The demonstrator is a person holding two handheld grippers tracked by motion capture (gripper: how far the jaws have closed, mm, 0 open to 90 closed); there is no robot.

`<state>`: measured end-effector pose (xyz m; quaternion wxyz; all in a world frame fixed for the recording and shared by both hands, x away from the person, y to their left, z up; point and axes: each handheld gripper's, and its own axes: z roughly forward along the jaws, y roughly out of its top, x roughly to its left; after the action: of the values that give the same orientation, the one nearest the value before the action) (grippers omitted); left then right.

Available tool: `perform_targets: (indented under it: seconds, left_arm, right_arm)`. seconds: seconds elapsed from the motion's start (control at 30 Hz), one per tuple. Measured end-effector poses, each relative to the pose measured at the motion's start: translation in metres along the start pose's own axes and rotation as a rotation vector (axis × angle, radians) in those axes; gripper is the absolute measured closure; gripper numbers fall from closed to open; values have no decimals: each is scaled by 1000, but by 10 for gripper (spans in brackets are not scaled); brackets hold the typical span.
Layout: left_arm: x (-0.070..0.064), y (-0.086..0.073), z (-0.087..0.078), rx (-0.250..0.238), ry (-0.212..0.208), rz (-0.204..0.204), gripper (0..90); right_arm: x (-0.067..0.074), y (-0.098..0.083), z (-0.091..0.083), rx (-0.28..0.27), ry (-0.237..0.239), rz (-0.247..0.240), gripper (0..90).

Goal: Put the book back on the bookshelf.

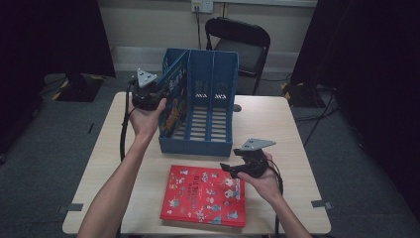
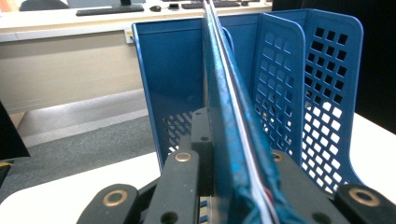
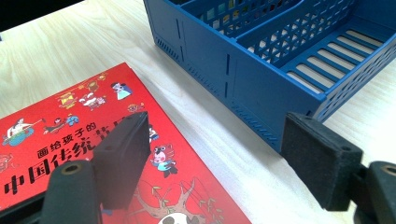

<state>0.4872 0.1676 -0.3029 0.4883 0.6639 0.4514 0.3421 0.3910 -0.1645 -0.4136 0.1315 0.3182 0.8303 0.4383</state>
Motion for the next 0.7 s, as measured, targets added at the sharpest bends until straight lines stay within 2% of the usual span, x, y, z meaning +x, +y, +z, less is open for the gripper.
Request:
perform_targets:
  seconds: [0.23, 0.3, 0.4, 0.6, 0.7]
  left_arm:
    - [-2, -6, -2, -49, 90, -33, 832]
    - [-4, -7, -2, -58, 120, -26, 829]
    - [-2, -9, -2, -71, 131, -48, 830]
    - [-3, -10, -2, -77, 175, -65, 830]
    - [-1, -12, -2, -89, 185, -89, 830]
  right_arm:
    - [1, 0, -1, 1, 1, 0, 241]
    - [0, 0, -1, 1, 2, 1, 241]
    - [0, 0, -1, 2, 1, 2, 241]
    - [0, 0, 0, 5, 5, 0, 241]
    - [0, 0, 0, 4, 14, -4, 240]
